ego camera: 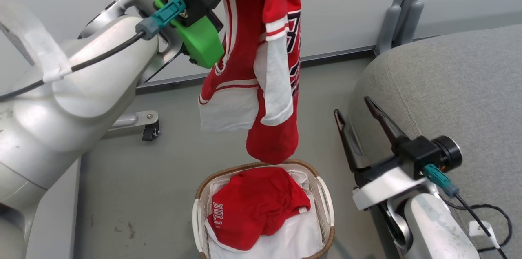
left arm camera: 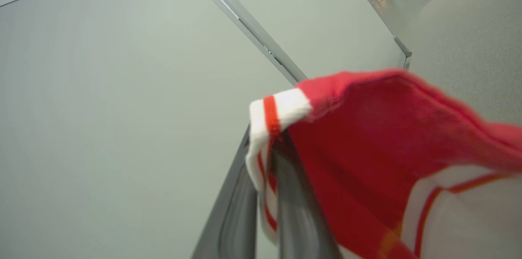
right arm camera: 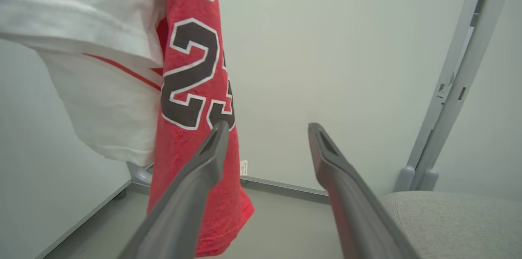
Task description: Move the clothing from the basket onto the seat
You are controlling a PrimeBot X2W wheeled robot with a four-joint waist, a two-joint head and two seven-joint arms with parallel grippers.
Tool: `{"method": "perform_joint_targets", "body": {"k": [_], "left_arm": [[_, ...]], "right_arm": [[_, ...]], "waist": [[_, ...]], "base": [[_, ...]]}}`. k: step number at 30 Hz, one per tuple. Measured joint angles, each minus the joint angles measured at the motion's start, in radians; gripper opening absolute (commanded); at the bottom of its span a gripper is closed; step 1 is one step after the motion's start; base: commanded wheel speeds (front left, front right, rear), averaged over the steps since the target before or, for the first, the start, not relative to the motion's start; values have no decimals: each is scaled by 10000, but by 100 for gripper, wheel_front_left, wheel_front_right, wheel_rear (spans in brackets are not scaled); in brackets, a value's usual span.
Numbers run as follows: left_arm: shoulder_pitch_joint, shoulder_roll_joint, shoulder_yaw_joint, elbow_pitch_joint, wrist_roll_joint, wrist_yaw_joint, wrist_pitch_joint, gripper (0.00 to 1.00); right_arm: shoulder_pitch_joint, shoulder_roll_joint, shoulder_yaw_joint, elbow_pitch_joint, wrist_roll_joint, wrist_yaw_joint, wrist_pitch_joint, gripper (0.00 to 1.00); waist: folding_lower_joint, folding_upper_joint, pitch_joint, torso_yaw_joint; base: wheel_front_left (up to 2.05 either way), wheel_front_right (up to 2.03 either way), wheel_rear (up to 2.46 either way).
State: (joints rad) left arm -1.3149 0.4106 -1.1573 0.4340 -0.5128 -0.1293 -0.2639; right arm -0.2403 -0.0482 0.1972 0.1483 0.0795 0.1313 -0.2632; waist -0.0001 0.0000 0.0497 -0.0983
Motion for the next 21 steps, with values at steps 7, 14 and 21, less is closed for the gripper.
{"method": "perform_joint_targets", "body": {"k": [7,14,21], "left_arm": [[-516,-326,-458,58,-345,0,0,0],[-706,-669,-729,-96,-445,-13,0,0],[-742,-867,-782,-428,-483,-13,0,0]], "right_arm": [[-993,-2,897,702,259,0,-2,100],[-1678,4,1455,1390,604,0,0,100],[-2179,-2,1166,2180,190,0,0,100]], "waist": [[0,0,-178,229],[0,0,-310,571],[0,0,-365,847]], "base": [[0,0,0],[0,0,0],[0,0,0]]}}
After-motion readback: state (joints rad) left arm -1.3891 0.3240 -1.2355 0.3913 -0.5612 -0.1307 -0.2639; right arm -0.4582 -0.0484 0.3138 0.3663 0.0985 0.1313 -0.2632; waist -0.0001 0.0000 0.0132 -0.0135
